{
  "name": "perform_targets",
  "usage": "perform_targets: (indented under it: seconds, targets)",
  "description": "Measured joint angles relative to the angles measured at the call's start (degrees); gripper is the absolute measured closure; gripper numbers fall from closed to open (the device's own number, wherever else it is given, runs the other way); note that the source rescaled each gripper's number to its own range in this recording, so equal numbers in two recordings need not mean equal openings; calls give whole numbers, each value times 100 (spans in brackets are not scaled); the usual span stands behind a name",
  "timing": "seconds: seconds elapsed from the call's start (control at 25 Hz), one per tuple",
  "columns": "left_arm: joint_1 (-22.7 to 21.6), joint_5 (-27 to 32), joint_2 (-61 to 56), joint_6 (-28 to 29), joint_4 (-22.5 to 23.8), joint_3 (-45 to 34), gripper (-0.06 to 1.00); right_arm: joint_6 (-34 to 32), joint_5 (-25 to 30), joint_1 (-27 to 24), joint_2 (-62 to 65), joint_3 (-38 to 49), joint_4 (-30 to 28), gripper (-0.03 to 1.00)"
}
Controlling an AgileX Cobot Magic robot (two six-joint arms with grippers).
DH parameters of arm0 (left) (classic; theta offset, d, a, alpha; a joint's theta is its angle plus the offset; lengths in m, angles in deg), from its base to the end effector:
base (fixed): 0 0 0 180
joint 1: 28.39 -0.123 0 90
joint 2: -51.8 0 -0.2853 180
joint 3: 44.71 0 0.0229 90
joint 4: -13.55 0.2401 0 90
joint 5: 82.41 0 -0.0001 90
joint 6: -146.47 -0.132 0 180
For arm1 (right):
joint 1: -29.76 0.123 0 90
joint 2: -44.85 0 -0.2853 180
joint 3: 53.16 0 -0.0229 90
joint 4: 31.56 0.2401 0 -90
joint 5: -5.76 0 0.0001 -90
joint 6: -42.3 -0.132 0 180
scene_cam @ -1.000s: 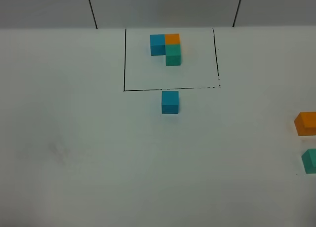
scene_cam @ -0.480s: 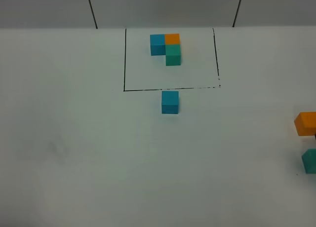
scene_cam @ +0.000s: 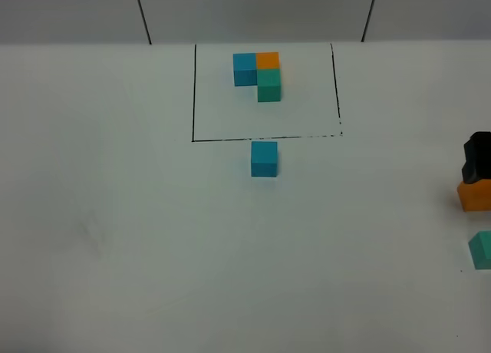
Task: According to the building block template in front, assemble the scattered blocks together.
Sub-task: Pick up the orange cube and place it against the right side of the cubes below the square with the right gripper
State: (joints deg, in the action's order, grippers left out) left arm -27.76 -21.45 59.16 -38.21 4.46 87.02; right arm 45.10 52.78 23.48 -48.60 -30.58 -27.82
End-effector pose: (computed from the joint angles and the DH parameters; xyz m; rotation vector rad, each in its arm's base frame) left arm 0.0193 -0.0185 0.2560 0.1027 2.0252 -0.1449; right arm 0.2804 -0.0245 0.1969 0.1394 2.8388 0.0435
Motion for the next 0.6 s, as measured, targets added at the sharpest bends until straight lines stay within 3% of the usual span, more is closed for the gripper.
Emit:
perform_targets:
  seconds: [0.6]
  targets:
    - [0,0,0,0,0,0,58,408,-853,-132,-1275,-4,207,23]
